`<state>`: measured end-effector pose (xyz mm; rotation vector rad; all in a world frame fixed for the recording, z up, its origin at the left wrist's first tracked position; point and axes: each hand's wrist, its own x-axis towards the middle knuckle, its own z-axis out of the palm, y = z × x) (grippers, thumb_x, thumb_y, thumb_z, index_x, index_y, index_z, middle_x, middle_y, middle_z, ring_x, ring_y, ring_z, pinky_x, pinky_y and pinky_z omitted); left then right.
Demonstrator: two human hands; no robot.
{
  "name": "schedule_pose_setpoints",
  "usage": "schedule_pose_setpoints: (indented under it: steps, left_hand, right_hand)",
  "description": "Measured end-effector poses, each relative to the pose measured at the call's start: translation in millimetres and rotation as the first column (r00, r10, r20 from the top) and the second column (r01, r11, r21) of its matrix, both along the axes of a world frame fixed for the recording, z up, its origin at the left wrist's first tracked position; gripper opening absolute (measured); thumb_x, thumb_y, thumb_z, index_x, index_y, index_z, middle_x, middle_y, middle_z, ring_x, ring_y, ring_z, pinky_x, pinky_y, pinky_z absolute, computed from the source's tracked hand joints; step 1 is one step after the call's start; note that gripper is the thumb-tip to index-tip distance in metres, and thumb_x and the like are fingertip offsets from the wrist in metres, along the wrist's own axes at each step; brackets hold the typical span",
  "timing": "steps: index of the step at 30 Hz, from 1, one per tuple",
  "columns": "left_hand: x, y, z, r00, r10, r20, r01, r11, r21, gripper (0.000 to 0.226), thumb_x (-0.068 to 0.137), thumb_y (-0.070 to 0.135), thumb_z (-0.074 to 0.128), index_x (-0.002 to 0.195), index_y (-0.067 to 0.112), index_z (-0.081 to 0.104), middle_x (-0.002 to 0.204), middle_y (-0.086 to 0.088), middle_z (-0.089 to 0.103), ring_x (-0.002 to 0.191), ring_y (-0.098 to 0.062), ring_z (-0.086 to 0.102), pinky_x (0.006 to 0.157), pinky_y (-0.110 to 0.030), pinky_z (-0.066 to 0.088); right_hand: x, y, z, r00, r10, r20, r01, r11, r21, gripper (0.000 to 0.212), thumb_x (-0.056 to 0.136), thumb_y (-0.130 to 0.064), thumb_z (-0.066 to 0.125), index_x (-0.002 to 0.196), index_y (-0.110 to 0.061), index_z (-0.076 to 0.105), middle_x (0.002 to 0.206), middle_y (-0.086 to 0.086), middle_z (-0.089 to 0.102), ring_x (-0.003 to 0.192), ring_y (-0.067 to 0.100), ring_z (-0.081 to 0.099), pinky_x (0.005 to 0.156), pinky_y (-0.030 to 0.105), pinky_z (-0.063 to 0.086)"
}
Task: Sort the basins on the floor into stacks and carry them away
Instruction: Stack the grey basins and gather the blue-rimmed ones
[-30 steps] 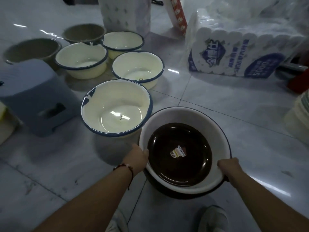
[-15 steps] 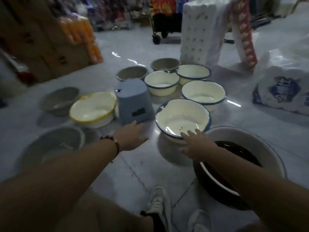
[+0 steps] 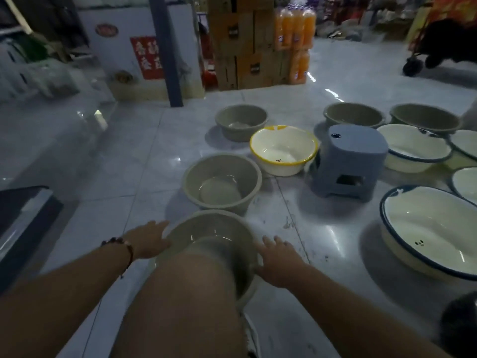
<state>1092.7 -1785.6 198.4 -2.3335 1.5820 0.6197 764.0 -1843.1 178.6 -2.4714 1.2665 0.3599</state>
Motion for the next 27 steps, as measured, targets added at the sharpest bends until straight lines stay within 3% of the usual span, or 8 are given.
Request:
schedule_pose_setpoints:
  steps: [8, 12, 13, 15, 17, 18, 22, 27]
  left_hand:
    - [31, 28, -126, 0.996, 0.085, -0.011, -0.083, 0.989, 0.121, 0.073, 0.095, 0.057, 0.043, 0.155, 0.028, 0.014, 0.158, -0.008, 0.018, 0.13, -0.029, 0.044, 0.103, -0.041, 0.041]
    - [31, 33, -167, 0.969, 0.243, -0.054, -0.242, 0.97, 0.021, 0.067, 0.093, 0.052, 0.05, 0.15, 0.031, 0.021, 0.146, -0.006, 0.03, 0.114, -0.029, 0.055, 0.085, -0.037, 0.046]
    - [30, 34, -175, 0.946, 0.311, -0.089, -0.311, 0.95, 0.013, 0.07, 0.092, 0.047, 0.054, 0.15, 0.03, 0.019, 0.144, -0.008, 0.032, 0.111, -0.031, 0.057, 0.083, -0.036, 0.046]
    - [27, 37, -192, 0.836, 0.485, -0.254, -0.508, 0.861, -0.03, 0.079, 0.087, 0.032, 0.065, 0.15, 0.027, 0.017, 0.138, -0.012, 0.04, 0.106, -0.035, 0.061, 0.079, -0.036, 0.046]
    - [25, 43, -210, 0.651, 0.623, -0.433, -0.718, 0.69, -0.087, 0.075, 0.081, 0.029, 0.07, 0.144, 0.024, 0.031, 0.122, -0.01, 0.055, 0.096, -0.032, 0.062, 0.074, -0.034, 0.048]
    - [26, 43, -213, 0.561, 0.665, -0.493, -0.793, 0.602, -0.091, 0.069, 0.078, 0.033, 0.07, 0.139, 0.02, 0.041, 0.113, -0.008, 0.058, 0.091, -0.029, 0.061, 0.075, -0.036, 0.049]
    - [33, 40, -194, 0.272, 0.693, -0.668, -0.936, 0.352, -0.016, 0.03, 0.072, 0.027, 0.066, 0.093, 0.005, 0.067, 0.082, -0.008, 0.067, 0.074, -0.028, 0.062, 0.066, -0.036, 0.05]
    - [49, 35, -152, 0.284, 0.548, -0.787, -0.927, 0.366, -0.08, 0.011, 0.079, 0.014, 0.069, 0.085, 0.005, 0.071, 0.082, -0.015, 0.072, 0.072, -0.031, 0.067, 0.064, -0.037, 0.053]
  right_hand:
    - [37, -1, -106, 0.978, -0.002, -0.209, 0.028, 0.992, 0.121, 0.076, 0.095, -0.056, 0.038, 0.155, -0.026, 0.005, 0.163, 0.01, 0.006, 0.148, 0.037, 0.009, 0.118, 0.051, 0.011]
    - [41, -10, -141, 0.956, -0.275, -0.104, 0.292, 0.928, 0.231, 0.087, 0.091, -0.052, 0.051, 0.155, -0.021, 0.0, 0.162, 0.009, 0.006, 0.143, 0.036, 0.024, 0.113, 0.046, 0.029]
    - [43, -12, -147, 0.902, -0.432, -0.016, 0.413, 0.85, 0.326, 0.09, 0.09, -0.046, 0.058, 0.153, -0.014, 0.002, 0.159, 0.012, 0.016, 0.137, 0.035, 0.035, 0.107, 0.042, 0.036]
    - [49, -15, -158, 0.621, -0.778, 0.099, 0.549, 0.521, 0.654, 0.077, 0.086, -0.028, 0.069, 0.143, -0.007, 0.022, 0.135, 0.012, 0.043, 0.115, 0.027, 0.052, 0.089, 0.034, 0.046]
    - [57, -17, -166, 0.323, -0.946, -0.01, 0.522, 0.169, 0.836, 0.055, 0.083, -0.024, 0.073, 0.125, -0.012, 0.04, 0.121, 0.011, 0.056, 0.104, 0.026, 0.057, 0.076, 0.035, 0.05]
    - [59, -18, -167, 0.239, -0.968, -0.081, 0.514, 0.055, 0.856, 0.049, 0.083, -0.024, 0.073, 0.12, -0.012, 0.045, 0.115, 0.012, 0.059, 0.1, 0.027, 0.058, 0.075, 0.034, 0.049]
    - [59, -25, -166, 0.066, -0.987, -0.145, 0.486, -0.096, 0.869, 0.029, 0.084, -0.004, 0.066, 0.112, -0.001, 0.056, 0.101, 0.02, 0.064, 0.092, 0.036, 0.063, 0.081, 0.044, 0.056]
    - [62, -21, -140, -0.02, -0.986, -0.168, 0.373, -0.163, 0.913, 0.009, 0.083, 0.014, 0.057, 0.085, 0.005, 0.055, 0.079, 0.021, 0.064, 0.065, 0.031, 0.06, 0.059, 0.036, 0.053]
